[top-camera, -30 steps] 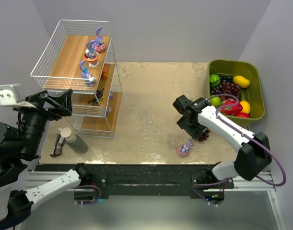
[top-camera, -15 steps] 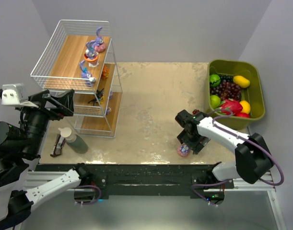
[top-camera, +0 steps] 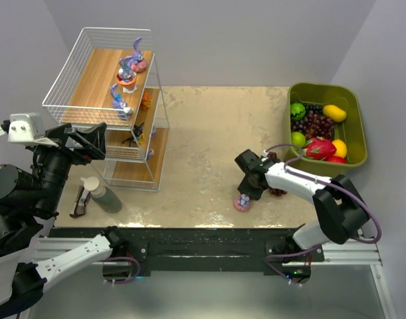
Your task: Place and organize the plastic toys onto the shelf
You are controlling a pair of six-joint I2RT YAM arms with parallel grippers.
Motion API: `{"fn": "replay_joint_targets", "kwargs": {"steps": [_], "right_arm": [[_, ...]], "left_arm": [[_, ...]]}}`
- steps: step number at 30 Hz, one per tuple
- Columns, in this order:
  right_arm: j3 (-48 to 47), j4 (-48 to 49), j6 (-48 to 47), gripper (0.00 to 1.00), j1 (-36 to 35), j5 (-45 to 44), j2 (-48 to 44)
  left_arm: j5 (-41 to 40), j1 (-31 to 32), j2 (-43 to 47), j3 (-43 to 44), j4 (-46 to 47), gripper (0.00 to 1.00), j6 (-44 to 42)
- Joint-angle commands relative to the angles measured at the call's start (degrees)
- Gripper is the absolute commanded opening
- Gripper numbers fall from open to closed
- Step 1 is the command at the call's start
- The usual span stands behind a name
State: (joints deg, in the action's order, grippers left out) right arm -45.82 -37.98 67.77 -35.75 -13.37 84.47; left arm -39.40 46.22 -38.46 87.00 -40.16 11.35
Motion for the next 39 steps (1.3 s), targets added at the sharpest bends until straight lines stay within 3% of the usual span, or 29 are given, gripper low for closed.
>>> {"fn": "replay_joint_targets", "kwargs": {"steps": [1, 7, 11, 14, 16, 21, 25, 32, 39], "right_arm": [[-4.3, 11.5, -10.4, 0.22, -2.0, 2.5, 5.2], [-20.1, 13.8, -23.5, 0.12, -7.2, -0.2, 18.8], [-29.7, 17.0, -33.4, 0.13, -12.4, -5.0, 26.5], [-32.5, 24.3, -39.2, 0.15, -13.2, -1.2, 30.1], [-32.5, 29.9, -41.8, 0.24, -13.2, 1.8, 31.1], [-34.1, 33.1, -49.1, 0.55, -13.3, 2.5, 33.0], [-33.5, 35.7, -53.5, 0.68, -13.3, 4.7, 33.2], [-29.6, 40.1, -54.8, 0.82, -13.3, 4.5, 27.9], [-24.1, 40.7, -56.0, 0.89, -13.3, 6.6, 19.9]], "left_arm": [[-0.3, 0.3, -0.2, 1.8, 1.2, 1.00, 0.2], [-0.8, 0.3, -0.4, 2.6, 0.5, 1.00, 0.9], [-0.8, 0.3, -0.7, 2.9, 0.4, 1.00, 1.2], [-0.8, 0.3, -1.4, 4.0, -0.1, 1.00, 1.3], [-0.9, 0.3, -1.8, 4.6, -0.6, 0.99, 1.4], [-1.1, 0.3, -2.1, 5.4, -1.1, 0.99, 2.0], [-1.4, 0.3, -2.3, 5.2, -1.2, 1.00, 2.3], [-1.6, 0.3, -2.6, 5.5, -1.3, 1.00, 2.5], [-1.5, 0.3, -3.5, 6.1, -1.3, 1.00, 2.6]]}}
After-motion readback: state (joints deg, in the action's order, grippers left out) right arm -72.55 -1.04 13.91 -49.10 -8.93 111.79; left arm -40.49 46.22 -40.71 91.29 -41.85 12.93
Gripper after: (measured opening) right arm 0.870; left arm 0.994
